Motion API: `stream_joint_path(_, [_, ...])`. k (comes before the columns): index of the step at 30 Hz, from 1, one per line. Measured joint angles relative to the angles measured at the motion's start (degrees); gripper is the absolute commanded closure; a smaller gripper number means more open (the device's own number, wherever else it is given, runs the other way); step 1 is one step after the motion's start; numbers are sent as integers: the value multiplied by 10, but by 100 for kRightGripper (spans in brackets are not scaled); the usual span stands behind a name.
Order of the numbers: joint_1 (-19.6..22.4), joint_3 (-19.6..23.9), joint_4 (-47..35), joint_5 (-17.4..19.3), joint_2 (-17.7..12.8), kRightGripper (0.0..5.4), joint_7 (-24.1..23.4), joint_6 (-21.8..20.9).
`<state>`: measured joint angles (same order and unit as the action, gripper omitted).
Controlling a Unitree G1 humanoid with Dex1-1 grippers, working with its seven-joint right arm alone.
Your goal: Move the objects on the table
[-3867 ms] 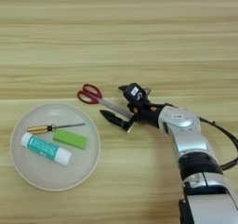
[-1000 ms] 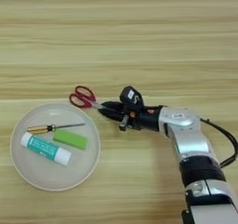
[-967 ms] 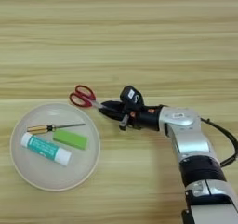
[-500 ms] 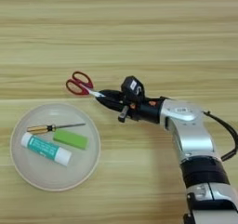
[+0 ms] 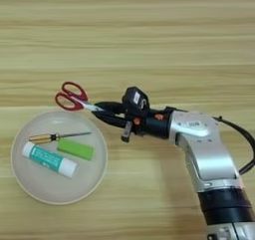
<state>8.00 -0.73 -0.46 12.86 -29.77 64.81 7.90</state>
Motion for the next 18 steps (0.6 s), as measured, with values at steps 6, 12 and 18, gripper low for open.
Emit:
stream_joint_path(6, [-18,-39,1,-9,14,472,-6,3])
stream_joint_path(12, [-18,-53,2,-11,15,472,-8,3])
stream_joint_path(18, [-18,-61,2,-12,17,472,-12,3])
